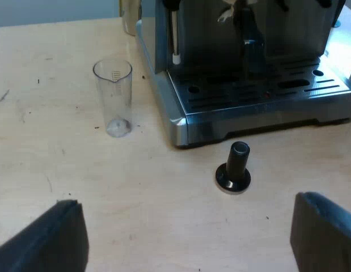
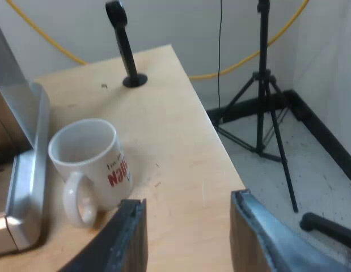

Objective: Remove mug from coffee machine

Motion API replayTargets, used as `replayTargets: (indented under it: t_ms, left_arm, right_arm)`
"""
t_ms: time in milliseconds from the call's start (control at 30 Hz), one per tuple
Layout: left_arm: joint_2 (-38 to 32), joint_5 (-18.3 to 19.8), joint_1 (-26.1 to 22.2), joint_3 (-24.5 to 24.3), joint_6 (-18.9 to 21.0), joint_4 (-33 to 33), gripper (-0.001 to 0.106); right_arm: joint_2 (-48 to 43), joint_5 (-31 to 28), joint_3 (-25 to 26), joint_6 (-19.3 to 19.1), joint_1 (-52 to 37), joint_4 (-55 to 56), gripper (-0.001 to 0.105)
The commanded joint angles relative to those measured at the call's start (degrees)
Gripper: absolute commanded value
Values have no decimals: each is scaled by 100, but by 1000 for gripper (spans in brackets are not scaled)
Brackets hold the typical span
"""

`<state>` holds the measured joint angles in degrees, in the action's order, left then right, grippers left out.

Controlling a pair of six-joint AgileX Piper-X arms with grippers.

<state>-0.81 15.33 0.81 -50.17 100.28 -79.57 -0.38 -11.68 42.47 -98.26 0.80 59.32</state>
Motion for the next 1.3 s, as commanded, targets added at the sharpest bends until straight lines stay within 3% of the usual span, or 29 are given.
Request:
replayTargets:
  t_ms: [33, 433, 633, 1033, 1167, 1300]
  left_arm:
    - [-225, -7, -2, 204, -22, 214, 79]
    - [-215, -7, -2, 1381, -22, 1499, 79]
    - [-214, -7, -2, 1899, -22, 1821, 79]
    - [-214, -7, -2, 1990, 23, 1950, 79]
    - [-214, 6, -2, 1990, 23, 1950, 79]
    - [-214, 222, 25, 1990, 23, 1950, 79]
  right_arm:
    - [-272, 40, -164, -49, 12, -26, 37]
    - [-272, 141, -963, -49, 12, -38, 37]
    - [-272, 157, -1246, -49, 12, -58, 37]
    - [-259, 221, -1279, -88, 12, -118, 39]
    - [-259, 283, -1279, -92, 12, -128, 66]
    - [-259, 283, -1279, -92, 12, -122, 70]
